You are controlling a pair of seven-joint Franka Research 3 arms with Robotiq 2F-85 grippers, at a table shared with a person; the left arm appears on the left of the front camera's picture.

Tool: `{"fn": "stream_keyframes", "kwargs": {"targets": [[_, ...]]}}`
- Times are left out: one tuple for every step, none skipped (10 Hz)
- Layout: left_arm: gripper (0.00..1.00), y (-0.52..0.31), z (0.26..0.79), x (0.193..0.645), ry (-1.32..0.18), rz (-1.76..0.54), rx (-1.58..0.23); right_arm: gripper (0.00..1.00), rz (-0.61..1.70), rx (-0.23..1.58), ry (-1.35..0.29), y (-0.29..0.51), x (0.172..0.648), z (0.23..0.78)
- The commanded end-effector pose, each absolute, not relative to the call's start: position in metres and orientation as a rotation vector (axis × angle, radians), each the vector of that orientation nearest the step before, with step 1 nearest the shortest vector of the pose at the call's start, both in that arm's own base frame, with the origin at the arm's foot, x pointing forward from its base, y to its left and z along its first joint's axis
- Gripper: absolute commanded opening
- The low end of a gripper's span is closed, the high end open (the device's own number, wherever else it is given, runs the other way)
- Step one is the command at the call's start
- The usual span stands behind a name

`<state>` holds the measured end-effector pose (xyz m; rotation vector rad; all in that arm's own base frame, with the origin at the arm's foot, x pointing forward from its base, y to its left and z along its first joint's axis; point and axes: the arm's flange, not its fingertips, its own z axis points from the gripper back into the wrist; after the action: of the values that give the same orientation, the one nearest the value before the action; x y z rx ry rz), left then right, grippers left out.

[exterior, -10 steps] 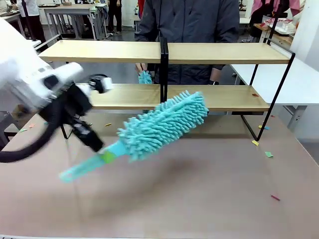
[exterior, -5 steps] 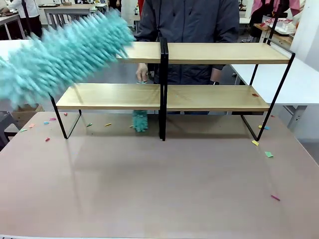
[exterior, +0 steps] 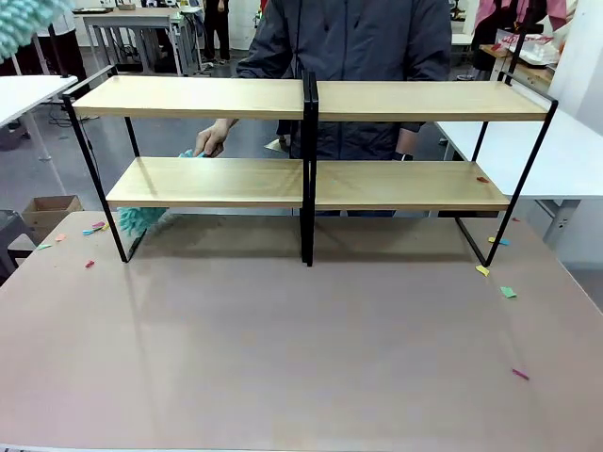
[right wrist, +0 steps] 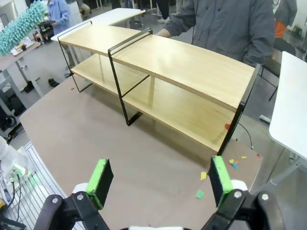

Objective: Clean the shelves.
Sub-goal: Clean another randomly selected level of the Shelf with the Duster, then place the Duster on the table.

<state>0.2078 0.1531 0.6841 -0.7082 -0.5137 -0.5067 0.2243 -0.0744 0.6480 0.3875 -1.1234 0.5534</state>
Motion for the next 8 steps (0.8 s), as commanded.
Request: {"fn": "stream_keyframes", "kwargs": {"targets": [[0.12, 0.1264, 0.7002, 0.2057, -0.536, -0.577, -0.691, 1.0, 0.56, 0.398, -1.129, -0.0743, 0.224, 0.6483], [0.12, 0.1264, 0.7002, 0.2057, -0.536, -0.577, -0.691, 1.0, 0.56, 0.398, -1.129, -0.0743, 0.224, 0.6483], [0.12, 0.1264, 0.7002, 0.2057, -0.536, -0.577, -0.691, 1.0, 0.56, 0.398, -1.129, -0.0743, 0.224, 0.6483], [0.12, 0.1264, 0.7002, 0.2057, -0.536, -0.577, -0.691, 1.0, 0.56, 0.398, -1.129, -0.0743, 0.224, 0.6483], [0.12, 0.1264, 0.7002, 0.2057, -0.536, -0.577, -0.691, 1.0, 0.56, 0.398, -1.129, -0.0743, 0.224, 0.6483], [0.12, 0.1264, 0.7002, 0.2057, -0.536, -0.577, -0.691, 1.0, 0.56, 0.398, -1.129, -0.0743, 0.224, 0.6483], [0.12, 0.1264, 0.7002, 0.2057, -0.536, -0.577, -0.691, 1.0, 0.56, 0.398, -1.129, -0.0743, 0.224, 0.6483], [0.12, 0.1264, 0.7002, 0.2057, -0.536, -0.577, -0.691, 1.0, 0.56, 0.398, -1.129, -0.0743, 0.224, 0.6483]]}}
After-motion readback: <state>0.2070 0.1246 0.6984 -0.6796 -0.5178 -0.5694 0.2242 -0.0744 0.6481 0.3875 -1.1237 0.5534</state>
